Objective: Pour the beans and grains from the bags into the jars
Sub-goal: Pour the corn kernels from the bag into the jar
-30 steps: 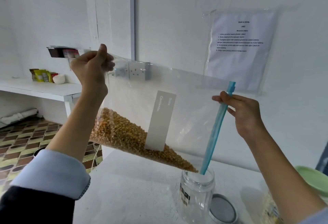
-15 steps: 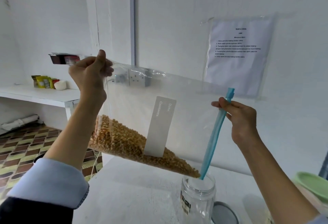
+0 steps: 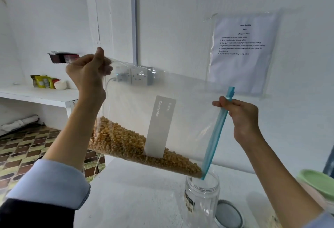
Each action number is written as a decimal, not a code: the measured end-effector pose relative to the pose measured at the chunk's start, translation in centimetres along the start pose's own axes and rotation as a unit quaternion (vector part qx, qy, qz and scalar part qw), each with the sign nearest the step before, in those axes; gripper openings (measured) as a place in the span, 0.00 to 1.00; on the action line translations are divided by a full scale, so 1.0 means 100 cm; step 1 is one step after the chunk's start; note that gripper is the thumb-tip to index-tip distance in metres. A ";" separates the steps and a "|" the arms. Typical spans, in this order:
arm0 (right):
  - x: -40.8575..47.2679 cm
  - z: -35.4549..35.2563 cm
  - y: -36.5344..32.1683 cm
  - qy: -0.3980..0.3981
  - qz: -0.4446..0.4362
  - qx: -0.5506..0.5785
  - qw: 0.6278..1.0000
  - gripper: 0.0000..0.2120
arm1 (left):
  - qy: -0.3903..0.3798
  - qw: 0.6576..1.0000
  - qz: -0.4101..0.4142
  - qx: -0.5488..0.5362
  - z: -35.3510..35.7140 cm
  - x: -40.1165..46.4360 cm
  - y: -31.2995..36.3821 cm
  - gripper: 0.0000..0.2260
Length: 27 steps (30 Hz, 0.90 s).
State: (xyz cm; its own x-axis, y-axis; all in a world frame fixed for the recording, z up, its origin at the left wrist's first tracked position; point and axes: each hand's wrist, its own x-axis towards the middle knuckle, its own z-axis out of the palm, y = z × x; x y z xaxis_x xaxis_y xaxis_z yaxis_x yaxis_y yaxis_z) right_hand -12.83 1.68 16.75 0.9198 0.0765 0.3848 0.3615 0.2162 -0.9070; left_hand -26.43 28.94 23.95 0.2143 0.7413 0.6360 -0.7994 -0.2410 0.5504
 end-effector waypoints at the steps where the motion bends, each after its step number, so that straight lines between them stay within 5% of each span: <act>1: 0.000 0.000 0.000 0.001 0.001 0.002 1.000 0.05 | -0.001 1.000 -0.003 -0.002 0.000 0.000 0.000 0.16; 27: 0.002 0.009 0.002 0.008 0.005 -0.006 1.000 0.05 | 0.018 1.000 -0.017 0.001 -0.010 0.002 -0.007 0.13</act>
State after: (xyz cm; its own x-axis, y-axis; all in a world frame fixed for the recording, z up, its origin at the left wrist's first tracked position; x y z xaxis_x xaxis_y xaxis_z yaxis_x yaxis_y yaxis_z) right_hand -12.73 2.65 16.76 0.9254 0.0629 0.3737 0.3547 0.2036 -0.9125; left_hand -26.42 29.90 23.13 0.2212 0.7709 0.5974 -0.7906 -0.2169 0.5727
